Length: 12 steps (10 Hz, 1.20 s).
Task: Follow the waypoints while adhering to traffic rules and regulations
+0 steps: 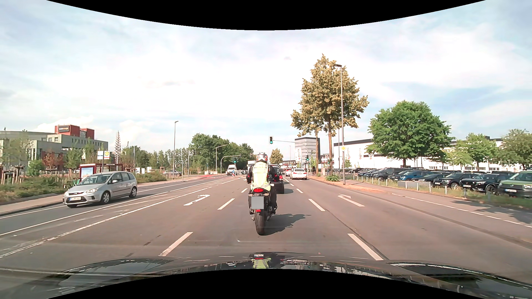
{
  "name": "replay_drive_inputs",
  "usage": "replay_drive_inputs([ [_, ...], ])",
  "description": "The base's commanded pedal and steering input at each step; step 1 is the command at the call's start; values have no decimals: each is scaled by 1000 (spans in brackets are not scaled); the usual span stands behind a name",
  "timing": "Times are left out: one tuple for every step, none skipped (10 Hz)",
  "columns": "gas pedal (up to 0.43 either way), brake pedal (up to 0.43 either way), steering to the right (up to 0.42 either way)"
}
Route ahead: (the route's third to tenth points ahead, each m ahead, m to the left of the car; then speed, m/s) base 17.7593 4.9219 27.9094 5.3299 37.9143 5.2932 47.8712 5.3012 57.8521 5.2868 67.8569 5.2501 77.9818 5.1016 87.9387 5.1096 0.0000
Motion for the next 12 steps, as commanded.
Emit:
replay_drive_inputs([
  [189,0,-6],
  [189,0,-6],
  [189,0,-6],
  [189,0,-6],
  [189,0,-6],
  [197,0,-6],
  [209,0,-6],
  [209,0,-6],
  [220,0,-6],
  [220,0,-6],
  [220,0,-6],
  [220,0,-6],
])
